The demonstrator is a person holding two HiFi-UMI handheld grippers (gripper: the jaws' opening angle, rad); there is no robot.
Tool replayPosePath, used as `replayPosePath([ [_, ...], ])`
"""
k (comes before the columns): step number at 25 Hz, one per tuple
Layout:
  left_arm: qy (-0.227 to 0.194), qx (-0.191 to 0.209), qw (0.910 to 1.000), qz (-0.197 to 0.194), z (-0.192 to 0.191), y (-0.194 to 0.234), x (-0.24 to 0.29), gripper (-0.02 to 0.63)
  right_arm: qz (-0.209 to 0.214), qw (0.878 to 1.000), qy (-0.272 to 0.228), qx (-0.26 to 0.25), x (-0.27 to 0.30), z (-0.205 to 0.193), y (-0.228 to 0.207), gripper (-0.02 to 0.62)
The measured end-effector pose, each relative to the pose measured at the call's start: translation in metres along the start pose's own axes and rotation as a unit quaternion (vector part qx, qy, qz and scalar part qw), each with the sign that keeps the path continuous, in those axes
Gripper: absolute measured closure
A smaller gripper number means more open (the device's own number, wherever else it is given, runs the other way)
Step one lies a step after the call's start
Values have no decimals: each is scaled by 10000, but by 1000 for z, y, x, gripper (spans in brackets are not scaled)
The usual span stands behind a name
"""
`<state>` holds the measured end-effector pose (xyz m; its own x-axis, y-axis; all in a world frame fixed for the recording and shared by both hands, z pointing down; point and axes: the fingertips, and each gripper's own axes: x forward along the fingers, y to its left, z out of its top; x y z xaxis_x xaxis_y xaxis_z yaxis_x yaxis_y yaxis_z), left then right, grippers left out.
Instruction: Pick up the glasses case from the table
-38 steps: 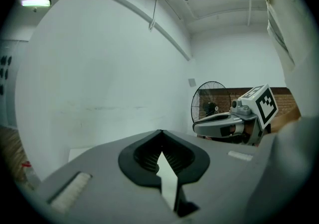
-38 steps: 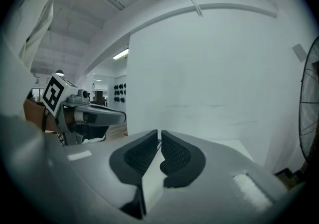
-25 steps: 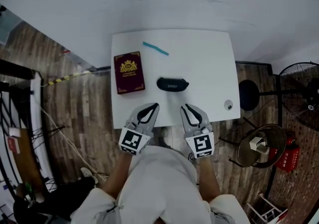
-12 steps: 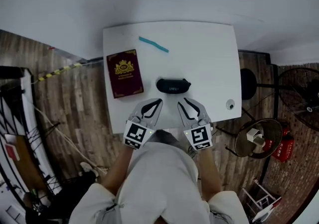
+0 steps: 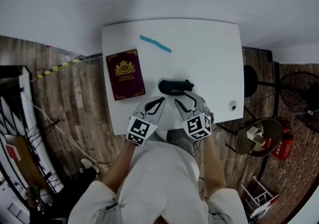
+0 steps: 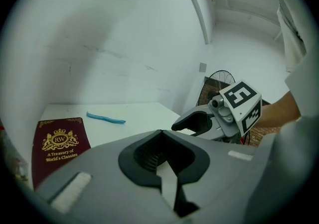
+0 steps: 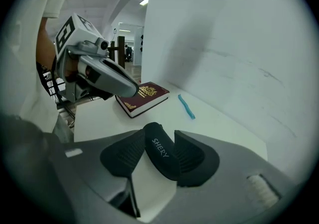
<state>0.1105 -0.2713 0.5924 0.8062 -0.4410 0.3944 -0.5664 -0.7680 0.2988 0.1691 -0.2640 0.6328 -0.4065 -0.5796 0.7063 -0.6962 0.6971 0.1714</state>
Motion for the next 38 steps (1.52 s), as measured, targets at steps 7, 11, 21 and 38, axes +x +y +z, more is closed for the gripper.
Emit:
replayPosePath([
  [7, 151, -90, 9997, 186, -10, 5, 15, 586, 480, 9973, 274, -489, 21, -16, 1, 362],
  [11, 198, -164, 9990, 362, -12, 7, 21, 586, 807, 9924, 399, -838, 34, -24, 5, 326],
  [21, 346, -377, 9961, 714, -23, 16, 25, 586, 1384, 9769, 752, -1442, 64, -47, 5, 240],
  [38, 396, -469, 9946, 834, -28, 26, 21, 586, 1575, 9664, 1040, -1744, 85, -56, 6, 272],
])
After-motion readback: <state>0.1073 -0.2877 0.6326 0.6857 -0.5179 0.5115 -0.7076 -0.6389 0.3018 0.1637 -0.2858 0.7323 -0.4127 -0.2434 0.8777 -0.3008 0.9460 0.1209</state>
